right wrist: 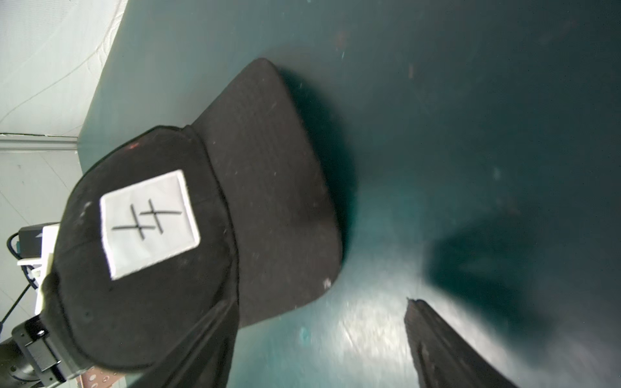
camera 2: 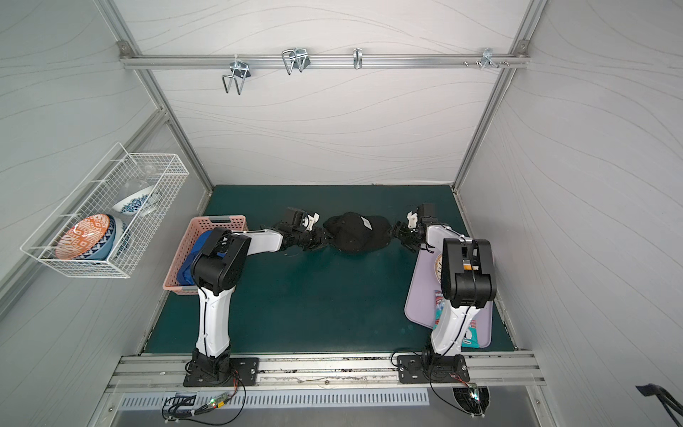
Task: Turn the baseball cap inside out
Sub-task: Smooth out the baseball cap at the center of the board.
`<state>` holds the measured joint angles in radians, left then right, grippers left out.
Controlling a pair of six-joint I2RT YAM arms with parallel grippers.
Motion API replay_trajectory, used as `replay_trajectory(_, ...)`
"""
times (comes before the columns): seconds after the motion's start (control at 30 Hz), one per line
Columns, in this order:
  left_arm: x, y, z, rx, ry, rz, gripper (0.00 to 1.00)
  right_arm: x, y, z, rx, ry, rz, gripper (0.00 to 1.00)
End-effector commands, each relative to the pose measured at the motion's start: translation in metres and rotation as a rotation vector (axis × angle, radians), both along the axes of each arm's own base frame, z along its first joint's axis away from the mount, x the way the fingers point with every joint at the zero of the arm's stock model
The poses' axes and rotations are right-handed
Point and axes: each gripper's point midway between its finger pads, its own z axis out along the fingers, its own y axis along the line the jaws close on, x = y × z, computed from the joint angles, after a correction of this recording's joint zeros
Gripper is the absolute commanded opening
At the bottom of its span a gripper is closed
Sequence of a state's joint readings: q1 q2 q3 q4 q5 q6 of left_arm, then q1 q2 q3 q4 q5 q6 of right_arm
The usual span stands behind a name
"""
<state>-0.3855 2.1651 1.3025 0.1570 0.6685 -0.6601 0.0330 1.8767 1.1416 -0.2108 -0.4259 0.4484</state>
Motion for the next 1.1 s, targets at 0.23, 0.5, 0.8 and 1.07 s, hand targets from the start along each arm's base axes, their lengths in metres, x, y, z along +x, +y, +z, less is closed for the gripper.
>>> replay_trajectory(0.23,0.007,-0.007,-0.026,0.030,0.033,0.014,0.36,0.047,0.011,0.000,0.195,-0.090,0.099,0.76)
replay_trajectory(0.5,0.008,-0.011,-0.014,-0.009,0.014,0.008,0.07,0.056,0.029,-0.010,0.359,-0.066,0.195,0.54)
replay_trajectory(0.8,0.002,0.010,0.013,-0.030,-0.096,0.037,0.00,0.070,0.018,-0.011,0.389,-0.105,0.116,0.00)
replay_trajectory(1.07,-0.015,0.045,0.015,0.019,-0.116,0.052,0.00,0.071,0.005,-0.011,0.321,-0.121,0.050,0.00)
